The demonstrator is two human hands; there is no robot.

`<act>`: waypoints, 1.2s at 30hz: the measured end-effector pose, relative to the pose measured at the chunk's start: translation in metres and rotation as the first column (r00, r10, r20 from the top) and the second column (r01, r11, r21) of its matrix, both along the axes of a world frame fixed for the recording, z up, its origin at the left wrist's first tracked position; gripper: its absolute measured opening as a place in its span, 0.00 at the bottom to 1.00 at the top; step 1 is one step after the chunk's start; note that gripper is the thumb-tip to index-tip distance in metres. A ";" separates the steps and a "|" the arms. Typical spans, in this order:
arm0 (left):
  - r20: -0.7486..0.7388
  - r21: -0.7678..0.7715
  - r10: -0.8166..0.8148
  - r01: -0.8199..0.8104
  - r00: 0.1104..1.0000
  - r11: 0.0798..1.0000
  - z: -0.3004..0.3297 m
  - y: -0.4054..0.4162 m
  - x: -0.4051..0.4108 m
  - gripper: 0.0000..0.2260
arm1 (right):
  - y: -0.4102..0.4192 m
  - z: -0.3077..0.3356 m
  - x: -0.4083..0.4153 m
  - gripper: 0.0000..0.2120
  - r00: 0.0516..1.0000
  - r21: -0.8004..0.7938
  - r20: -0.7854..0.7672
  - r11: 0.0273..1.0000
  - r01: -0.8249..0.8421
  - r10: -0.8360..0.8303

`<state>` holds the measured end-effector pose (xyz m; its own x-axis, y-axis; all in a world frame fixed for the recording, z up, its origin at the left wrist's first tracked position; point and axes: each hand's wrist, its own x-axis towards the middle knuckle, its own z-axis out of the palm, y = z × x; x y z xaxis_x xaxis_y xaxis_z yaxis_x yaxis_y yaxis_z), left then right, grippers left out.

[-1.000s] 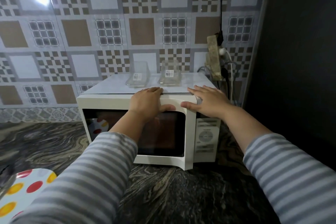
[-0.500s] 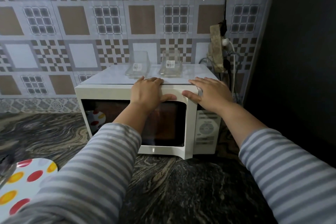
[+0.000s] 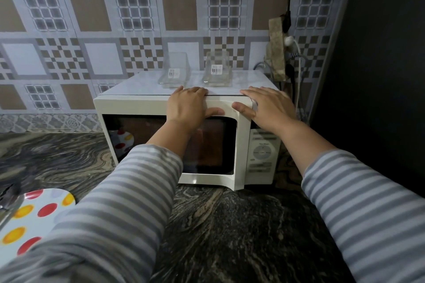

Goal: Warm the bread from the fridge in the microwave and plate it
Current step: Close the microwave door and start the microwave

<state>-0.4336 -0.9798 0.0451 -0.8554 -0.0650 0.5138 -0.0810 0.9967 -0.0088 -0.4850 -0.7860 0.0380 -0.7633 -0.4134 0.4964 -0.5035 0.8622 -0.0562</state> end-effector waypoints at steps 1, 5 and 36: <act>-0.001 -0.004 0.001 -0.001 1.000 1.000 0.000 0.000 -0.001 0.35 | 0.000 -0.001 -0.001 0.41 1.000 0.004 0.001 1.000 0.001 -0.001; -0.003 -0.019 0.045 -0.045 0.999 0.999 -0.003 0.001 -0.007 0.33 | -0.001 -0.004 -0.006 0.34 0.999 -0.012 -0.024 1.000 0.023 -0.023; 0.413 0.303 -0.128 -0.004 0.902 0.953 -0.236 0.067 0.077 0.31 | 0.028 -0.206 0.073 0.33 0.893 0.054 0.296 0.939 0.340 -0.340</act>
